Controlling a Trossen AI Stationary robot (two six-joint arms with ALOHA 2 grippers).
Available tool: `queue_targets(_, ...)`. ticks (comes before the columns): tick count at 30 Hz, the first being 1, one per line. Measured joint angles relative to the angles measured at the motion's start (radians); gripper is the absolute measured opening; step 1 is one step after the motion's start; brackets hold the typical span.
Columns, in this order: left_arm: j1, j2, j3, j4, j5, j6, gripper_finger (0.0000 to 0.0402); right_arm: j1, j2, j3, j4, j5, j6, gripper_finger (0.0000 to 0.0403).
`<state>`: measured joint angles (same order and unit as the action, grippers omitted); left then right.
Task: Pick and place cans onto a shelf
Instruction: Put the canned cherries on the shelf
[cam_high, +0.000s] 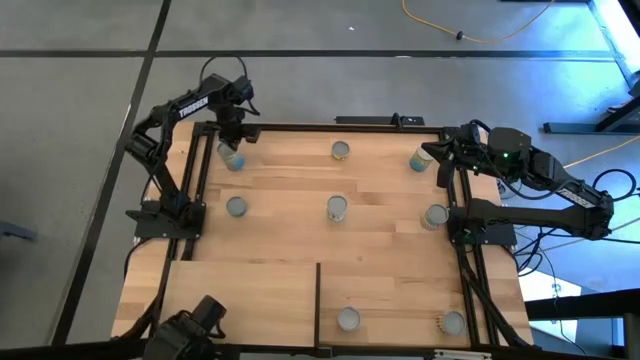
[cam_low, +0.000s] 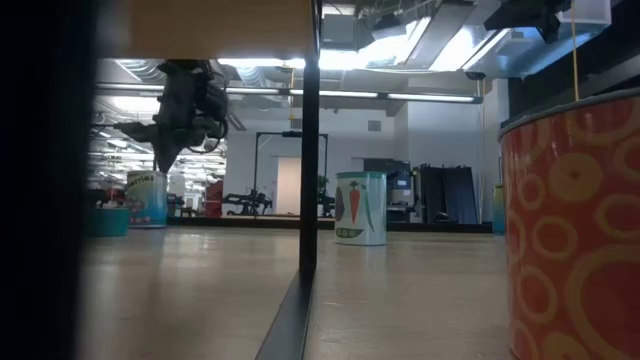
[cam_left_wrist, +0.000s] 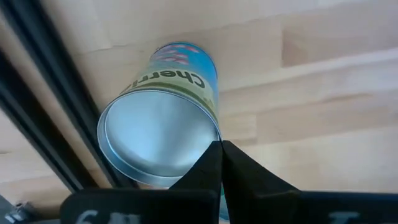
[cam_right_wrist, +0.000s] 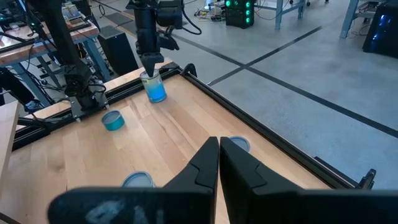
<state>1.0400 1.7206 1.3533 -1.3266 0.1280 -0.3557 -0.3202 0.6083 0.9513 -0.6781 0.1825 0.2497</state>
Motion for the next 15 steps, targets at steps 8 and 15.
queue_targets(8,-0.142,0.000,0.000,0.001,-0.014,0.052,0.0000,0.000,0.000,0.000,0.000,0.000,0.002,0.0018)
queue_targets(15,-0.255,0.000,0.000,0.004,-0.033,0.113,0.0000,0.000,0.000,0.000,0.000,0.000,0.001,0.0018)
